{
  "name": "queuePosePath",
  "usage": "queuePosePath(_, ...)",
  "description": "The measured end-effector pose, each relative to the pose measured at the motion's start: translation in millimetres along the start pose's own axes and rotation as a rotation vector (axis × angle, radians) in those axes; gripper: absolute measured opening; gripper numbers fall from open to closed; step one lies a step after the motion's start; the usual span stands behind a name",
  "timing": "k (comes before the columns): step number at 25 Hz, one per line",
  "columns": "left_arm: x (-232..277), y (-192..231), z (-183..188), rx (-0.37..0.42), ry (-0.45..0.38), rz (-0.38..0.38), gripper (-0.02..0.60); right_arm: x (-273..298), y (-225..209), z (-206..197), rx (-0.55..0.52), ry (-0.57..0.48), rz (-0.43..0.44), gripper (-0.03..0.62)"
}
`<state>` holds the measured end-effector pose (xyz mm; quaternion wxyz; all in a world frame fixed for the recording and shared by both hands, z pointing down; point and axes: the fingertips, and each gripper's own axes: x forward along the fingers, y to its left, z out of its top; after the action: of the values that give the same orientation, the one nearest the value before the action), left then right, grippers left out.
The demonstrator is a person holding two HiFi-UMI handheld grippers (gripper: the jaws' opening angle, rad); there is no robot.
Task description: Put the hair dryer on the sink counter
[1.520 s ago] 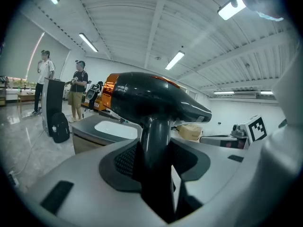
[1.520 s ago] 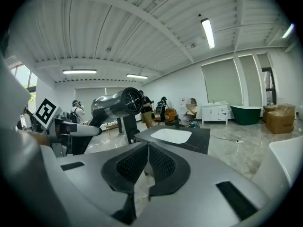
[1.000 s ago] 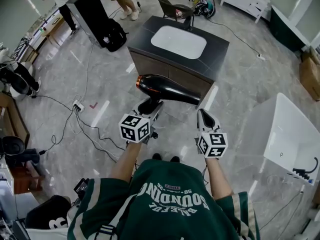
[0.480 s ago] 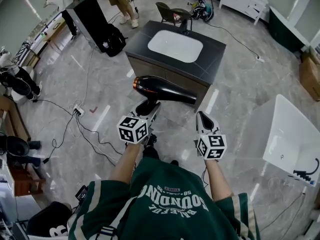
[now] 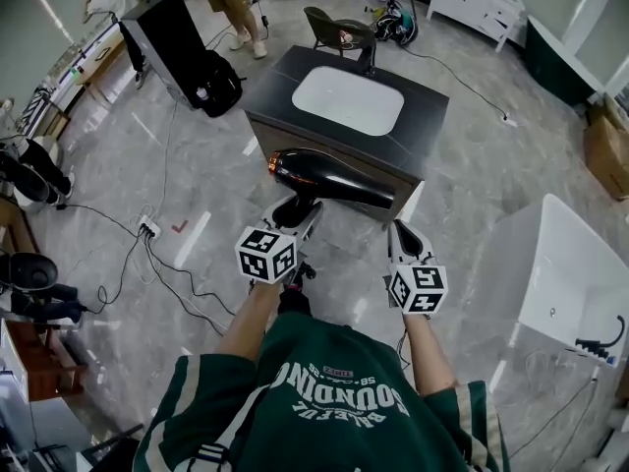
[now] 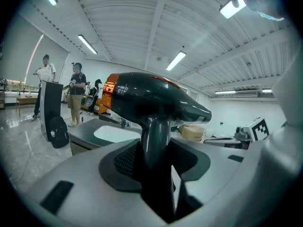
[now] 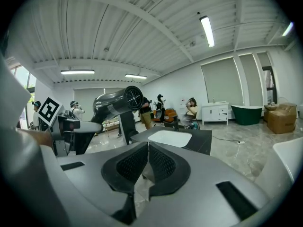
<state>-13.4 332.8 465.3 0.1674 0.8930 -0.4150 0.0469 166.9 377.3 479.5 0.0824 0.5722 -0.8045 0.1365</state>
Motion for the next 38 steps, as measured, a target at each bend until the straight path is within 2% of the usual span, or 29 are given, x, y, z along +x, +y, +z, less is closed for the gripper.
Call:
queuePosePath(12, 49.1, 96.6, 37.8, 0.019, 0.024, -0.058, 0.190, 97.9, 18.8, 34.5, 0.003, 0.006, -0.058, 0.044)
queuePosePath(23, 82.5, 164.2, 61.6, 0.006, 0.039, -0.095, 0.189, 165.2, 29.5, 56.8, -0.001, 0.017, -0.097, 0.044)
queuePosePath(38, 97.4, 261.0, 82.5, -0.010, 0.042, -0.115, 0.189, 251.7, 66.8, 64.8, 0.001, 0.038, -0.124, 0.044)
